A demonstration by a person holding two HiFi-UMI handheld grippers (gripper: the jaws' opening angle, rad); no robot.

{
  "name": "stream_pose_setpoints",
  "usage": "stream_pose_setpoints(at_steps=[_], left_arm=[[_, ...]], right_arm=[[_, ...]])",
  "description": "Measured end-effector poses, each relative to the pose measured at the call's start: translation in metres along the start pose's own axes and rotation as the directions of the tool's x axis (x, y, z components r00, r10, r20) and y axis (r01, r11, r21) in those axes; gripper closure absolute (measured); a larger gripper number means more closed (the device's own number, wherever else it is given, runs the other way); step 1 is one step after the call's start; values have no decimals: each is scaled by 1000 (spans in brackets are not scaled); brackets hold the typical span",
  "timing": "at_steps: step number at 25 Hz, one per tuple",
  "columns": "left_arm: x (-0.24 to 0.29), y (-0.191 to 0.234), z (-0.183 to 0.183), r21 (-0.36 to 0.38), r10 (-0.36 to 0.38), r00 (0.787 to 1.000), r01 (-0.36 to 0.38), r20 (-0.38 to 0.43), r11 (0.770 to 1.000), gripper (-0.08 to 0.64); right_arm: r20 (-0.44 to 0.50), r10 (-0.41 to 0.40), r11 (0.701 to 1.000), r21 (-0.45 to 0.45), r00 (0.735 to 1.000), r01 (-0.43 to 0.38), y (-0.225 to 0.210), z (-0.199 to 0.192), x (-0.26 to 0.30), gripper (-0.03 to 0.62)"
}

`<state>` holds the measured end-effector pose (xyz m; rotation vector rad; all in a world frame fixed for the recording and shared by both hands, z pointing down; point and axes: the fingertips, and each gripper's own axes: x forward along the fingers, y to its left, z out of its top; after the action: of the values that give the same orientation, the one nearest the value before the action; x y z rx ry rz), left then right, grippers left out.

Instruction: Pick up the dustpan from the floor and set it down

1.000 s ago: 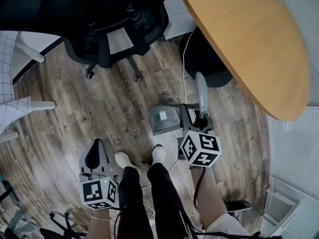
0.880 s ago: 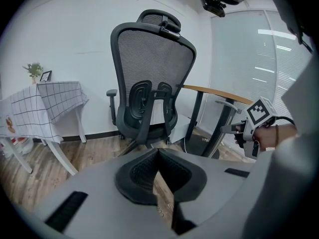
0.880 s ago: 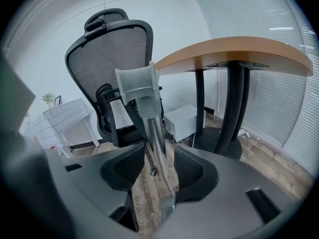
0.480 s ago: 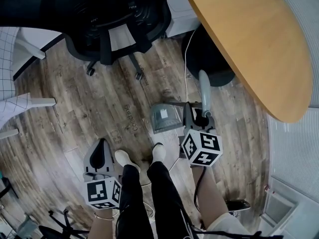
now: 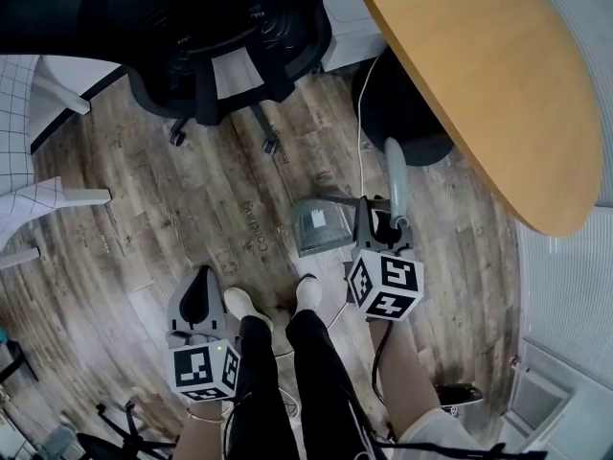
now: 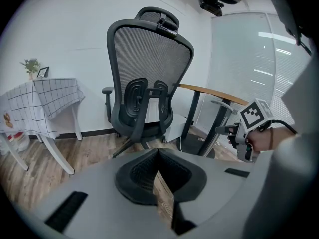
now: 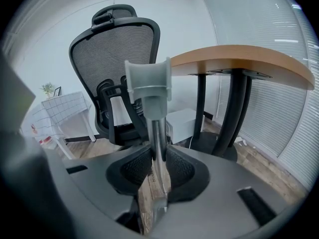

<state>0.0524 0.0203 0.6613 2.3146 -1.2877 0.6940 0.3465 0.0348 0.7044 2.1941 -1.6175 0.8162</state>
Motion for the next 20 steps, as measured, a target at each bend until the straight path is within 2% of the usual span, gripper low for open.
stream_pose_setpoints(at_steps=[5,9,16,20], left_arm=[[-10,1,9,-13,11,1000,-11,15,1000,541],[-16,7,19,-39,46,998,-45,38,998,541],[-44,25,44,-84,113,991,-107,74,991,543],[-66,45,68,-122,170,979,-157,113,980,542]], right_arm=[[-40,-24,1000,-5,999,24,1,-10,-12,489],[-34,-35,999,-15,999,35,8,-4,-22,491],[-27,4,999,-38,1000,-5,41,23,-59,491],[-14,63,996,-62,998,-63,73,52,-76,491]])
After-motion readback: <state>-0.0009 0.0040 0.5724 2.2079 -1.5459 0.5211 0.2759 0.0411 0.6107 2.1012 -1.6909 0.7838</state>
